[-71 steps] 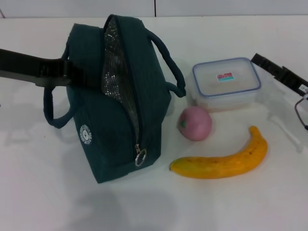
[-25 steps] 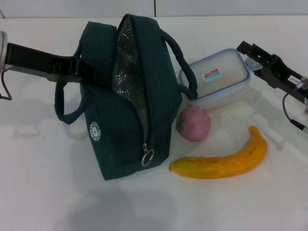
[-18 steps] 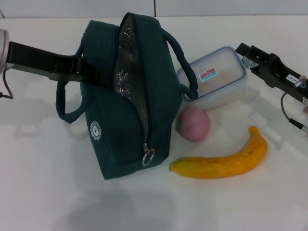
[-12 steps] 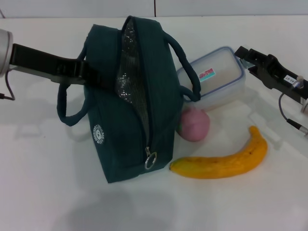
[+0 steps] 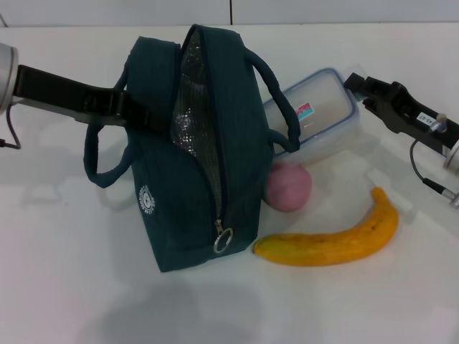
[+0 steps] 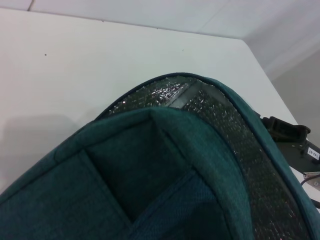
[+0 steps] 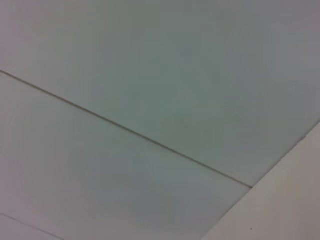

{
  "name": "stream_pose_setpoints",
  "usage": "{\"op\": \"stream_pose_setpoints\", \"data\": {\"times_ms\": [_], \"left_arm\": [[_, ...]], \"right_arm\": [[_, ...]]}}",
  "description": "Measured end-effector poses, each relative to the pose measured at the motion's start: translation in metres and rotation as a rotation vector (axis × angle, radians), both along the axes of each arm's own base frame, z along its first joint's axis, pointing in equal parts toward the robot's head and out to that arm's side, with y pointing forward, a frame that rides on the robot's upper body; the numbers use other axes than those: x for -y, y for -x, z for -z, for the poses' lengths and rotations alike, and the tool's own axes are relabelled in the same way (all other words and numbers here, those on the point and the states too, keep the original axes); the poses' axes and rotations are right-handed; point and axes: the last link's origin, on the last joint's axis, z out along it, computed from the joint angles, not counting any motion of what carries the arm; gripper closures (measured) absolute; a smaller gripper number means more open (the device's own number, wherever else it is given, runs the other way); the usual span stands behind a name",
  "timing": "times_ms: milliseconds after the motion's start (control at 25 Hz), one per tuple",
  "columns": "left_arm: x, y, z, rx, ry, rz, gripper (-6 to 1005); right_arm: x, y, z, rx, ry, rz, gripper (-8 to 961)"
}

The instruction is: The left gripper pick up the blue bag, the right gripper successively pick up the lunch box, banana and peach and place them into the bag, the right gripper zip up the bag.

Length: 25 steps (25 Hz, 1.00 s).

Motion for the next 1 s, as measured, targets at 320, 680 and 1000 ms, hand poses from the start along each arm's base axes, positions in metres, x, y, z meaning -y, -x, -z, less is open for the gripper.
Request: {"op": "stream_pose_setpoints", "data": {"times_ms": [320, 680, 1000], "left_arm": [[0.001, 0.000, 0.001, -0.002, 0.003, 0.000, 965], [0.001, 0.000, 0.000, -0.002, 0.003, 0.001, 965], [0.001, 0.000, 0.001, -0.005, 0.005, 0.003, 965]], "right_arm": [[0.002, 0.000, -0.003, -0.026, -0.013, -0.003, 760], [0.004, -0.002, -0.008, -0.052, -0.039, -0.003, 777], [0.009, -0.007, -0.014, -0.075, -0.066, 0.002, 806]]}}
